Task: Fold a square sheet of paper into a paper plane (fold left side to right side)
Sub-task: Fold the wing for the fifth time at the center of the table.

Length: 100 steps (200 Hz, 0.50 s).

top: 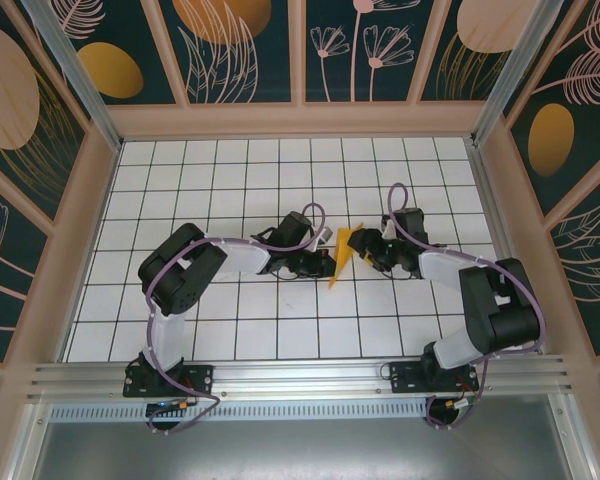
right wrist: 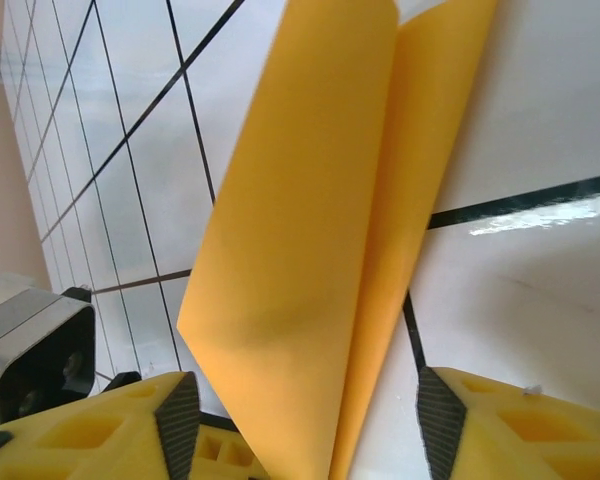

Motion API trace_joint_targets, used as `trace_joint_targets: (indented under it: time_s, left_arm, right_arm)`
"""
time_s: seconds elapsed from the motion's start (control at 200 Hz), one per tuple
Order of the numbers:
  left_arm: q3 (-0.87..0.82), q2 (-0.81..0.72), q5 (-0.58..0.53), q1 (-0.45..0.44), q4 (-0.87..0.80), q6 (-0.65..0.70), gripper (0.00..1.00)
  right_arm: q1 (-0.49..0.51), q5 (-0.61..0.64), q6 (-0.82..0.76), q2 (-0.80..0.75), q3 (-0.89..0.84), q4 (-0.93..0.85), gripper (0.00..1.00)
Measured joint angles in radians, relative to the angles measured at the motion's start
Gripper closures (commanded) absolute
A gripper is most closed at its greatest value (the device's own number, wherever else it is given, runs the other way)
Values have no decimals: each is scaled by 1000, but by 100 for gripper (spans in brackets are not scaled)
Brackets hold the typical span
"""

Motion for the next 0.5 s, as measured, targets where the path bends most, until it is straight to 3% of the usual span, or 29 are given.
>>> trace_joint_targets:
  time_s: [0.28,0.5]
  left_arm:
    - [-23,23,45,6,79,-56,100]
    - [-29,29,68,11,123,-85,100]
  right_arm:
    - [-26,-10,-9,-16,-19,11,45]
    - [-26,-24,-13,38,-15,38,48]
